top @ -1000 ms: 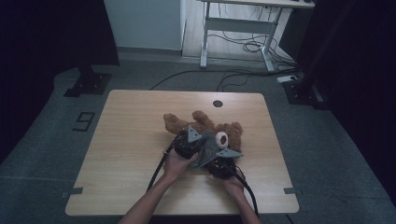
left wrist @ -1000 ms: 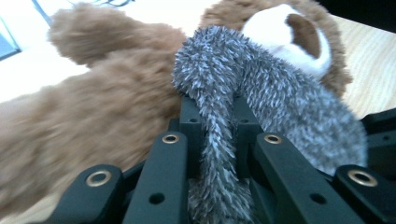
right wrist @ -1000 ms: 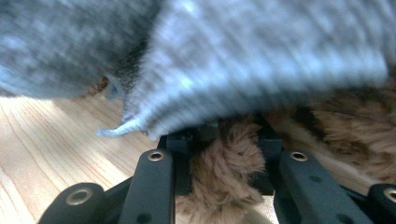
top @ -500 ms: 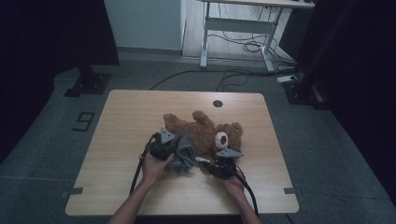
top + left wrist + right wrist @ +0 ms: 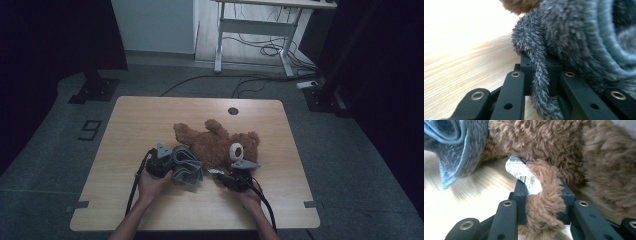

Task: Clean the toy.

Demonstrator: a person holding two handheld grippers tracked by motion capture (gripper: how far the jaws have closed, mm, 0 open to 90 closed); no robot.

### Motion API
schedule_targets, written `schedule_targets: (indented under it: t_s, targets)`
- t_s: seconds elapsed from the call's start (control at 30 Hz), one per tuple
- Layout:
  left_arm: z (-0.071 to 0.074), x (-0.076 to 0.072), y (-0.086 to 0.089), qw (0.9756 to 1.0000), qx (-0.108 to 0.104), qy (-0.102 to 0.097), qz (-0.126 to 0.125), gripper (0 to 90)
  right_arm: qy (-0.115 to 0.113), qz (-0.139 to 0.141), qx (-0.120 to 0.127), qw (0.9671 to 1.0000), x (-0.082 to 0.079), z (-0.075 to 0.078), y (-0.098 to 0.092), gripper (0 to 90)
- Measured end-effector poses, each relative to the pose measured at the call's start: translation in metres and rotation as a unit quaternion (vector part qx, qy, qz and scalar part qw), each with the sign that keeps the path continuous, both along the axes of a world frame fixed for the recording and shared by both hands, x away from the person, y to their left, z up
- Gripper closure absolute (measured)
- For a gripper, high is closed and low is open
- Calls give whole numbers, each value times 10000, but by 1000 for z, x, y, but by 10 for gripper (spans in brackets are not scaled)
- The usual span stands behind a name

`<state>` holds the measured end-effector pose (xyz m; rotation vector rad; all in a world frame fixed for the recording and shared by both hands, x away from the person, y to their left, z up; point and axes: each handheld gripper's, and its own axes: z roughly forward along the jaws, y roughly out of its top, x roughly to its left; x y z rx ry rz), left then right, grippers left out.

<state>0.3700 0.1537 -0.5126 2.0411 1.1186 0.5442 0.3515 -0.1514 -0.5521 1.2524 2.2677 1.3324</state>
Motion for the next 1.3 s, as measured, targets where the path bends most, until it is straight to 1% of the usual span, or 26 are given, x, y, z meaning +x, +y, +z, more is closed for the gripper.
schedule_targets:
  t_s: [0.07, 0.1, 0.13, 0.23, 0.33, 0.43, 0.47, 0.5, 0.53, 0.57, 0.6, 0.7, 0.73, 0.77, 0.83, 0.87, 0.9, 0.93, 0.97, 1.0, 1.03, 1.07, 1.1, 1.17, 1.27, 1.3]
  targets:
    - [-1, -1, 3, 10000, 9, 25, 24, 795, 3, 1, 3, 10000, 0, 0, 0, 684]
    - [-3, -2, 9, 10000, 16, 75, 62, 796, 2, 0, 2, 10000, 0, 0, 0, 684]
    - [-3, -2, 9, 10000, 16, 75, 62, 795, 2, 0, 2, 10000, 0, 0, 0, 684]
    - [-8, -4, 20, 9998, 37, 147, 141, 795, 9, 3, 9, 10000, 0, 0, 0, 684]
    - [-5, -6, 24, 9998, -26, 122, 135, 796, 16, 8, 16, 10000, 1, 0, 0, 684]
    - [21, -11, 19, 9994, -214, -269, 45, 796, 37, 10, 38, 10000, 1, 0, -1, 684]
    - [21, -11, 19, 9994, -214, -269, 45, 796, 39, 9, 41, 10000, 1, 0, -1, 684]
    - [39, -13, 10, 9983, -345, -456, -98, 796, 38, 9, 40, 10000, 1, 0, -1, 684]
    - [39, -13, 10, 9983, -345, -456, -98, 796, 38, 9, 40, 10000, 1, 0, -1, 684]
    - [50, -14, 0, 9973, -393, -574, -223, 796, 35, 8, 36, 10000, 1, 0, 0, 684]
    - [56, -14, -8, 9965, -438, -635, -317, 796, 29, 0, 26, 10000, 1, 0, 0, 684]
    - [68, -13, -32, 9941, -463, -793, -585, 795, 28, 7, 32, 10000, 0, 0, 0, 684]
    - [72, -11, -45, 9932, -435, -833, -694, 795, 28, 7, 32, 10000, 0, 0, 0, 684]
    - [75, -7, -63, 9922, -387, -834, -844, 795, 23, 24, 32, 10000, 0, 0, 0, 684]
    - [75, 1, -83, 9915, -400, -774, -971, 794, 26, 30, 36, 10000, 0, 0, 0, 683]
    - [75, 1, -83, 9915, -400, -774, -971, 794, 26, 30, 36, 10000, 0, 0, 0, 683]
    - [73, 6, -97, 9915, -363, -686, -1041, 794, 28, 28, 41, 10000, 0, 0, 0, 683]
    - [71, 9, -104, 9916, -325, -647, -1076, 792, 23, 48, 50, 10000, -1, 0, 1, 683]
    - [66, 14, -116, 9917, -222, -554, -1139, 792, 12, 61, 39, 10000, -1, 0, 1, 683]
    - [66, 14, -116, 9917, -222, -554, -1139, 790, 9, 69, 40, 10000, -1, 0, 1, 683]
    - [55, 20, -126, 9924, 14, -444, -1146, 789, 3, 74, 44, 10000, -1, 0, 1, 681]
    - [48, 24, -128, 9928, 73, -413, -1126, 788, -5, 90, 38, 10000, -1, 0, 1, 680]
    - [45, 25, -126, 9932, 17, -392, -1098, 788, -24, 119, 29, 9999, -1, 0, 1, 672]
    - [43, 26, -122, 9933, -115, -333, -1099, 790, -51, 156, -2, 9999, -3, 1, 1, 633]
    - [43, 25, -118, 9929, -59, -299, -1150, 791, -79, 217, -33, 9997, -6, 4, -3, 547]
    - [43, 25, -118, 9928, -61, -290, -1158, 790, -115, 213, 7, 9997, -9, 8, -8, 522]
